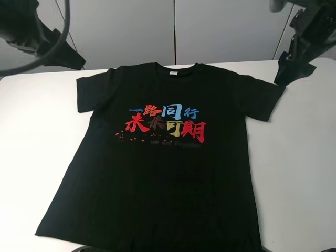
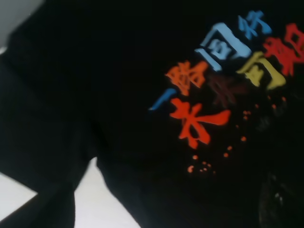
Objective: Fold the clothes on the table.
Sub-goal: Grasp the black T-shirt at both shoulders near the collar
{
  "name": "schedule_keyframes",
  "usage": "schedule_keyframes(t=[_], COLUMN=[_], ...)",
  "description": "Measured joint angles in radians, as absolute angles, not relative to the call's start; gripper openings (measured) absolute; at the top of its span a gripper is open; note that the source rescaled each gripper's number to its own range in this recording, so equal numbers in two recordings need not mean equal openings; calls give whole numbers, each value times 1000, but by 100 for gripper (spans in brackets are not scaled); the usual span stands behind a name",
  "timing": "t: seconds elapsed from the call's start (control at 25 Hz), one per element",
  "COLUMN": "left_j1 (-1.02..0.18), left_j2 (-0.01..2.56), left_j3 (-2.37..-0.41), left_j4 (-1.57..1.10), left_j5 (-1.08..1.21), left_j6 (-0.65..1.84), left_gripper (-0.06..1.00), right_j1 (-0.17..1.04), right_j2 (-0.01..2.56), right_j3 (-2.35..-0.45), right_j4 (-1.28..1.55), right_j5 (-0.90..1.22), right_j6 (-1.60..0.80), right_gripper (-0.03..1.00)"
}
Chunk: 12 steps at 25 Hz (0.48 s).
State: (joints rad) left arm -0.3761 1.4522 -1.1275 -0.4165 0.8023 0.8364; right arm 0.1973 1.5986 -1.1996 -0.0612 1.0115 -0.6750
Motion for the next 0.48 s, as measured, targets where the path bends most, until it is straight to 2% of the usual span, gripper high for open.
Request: schedule_keyframes(t=[0.16, 0.48], left_j1=[-429, -435], left_j2=[1558, 1758], left_j3=[-1128, -1129], left_j4=[-386, -276], left_j5=[767, 682], left_j6=[866, 866], left_gripper=[100, 100], right_j1=[197, 197], right_j2=[1718, 1797], right_j3=[-1200, -1200], right_j4=[-61, -58], right_j5=[1002, 966], right_j6=[-737, -915], right_gripper=[91, 91])
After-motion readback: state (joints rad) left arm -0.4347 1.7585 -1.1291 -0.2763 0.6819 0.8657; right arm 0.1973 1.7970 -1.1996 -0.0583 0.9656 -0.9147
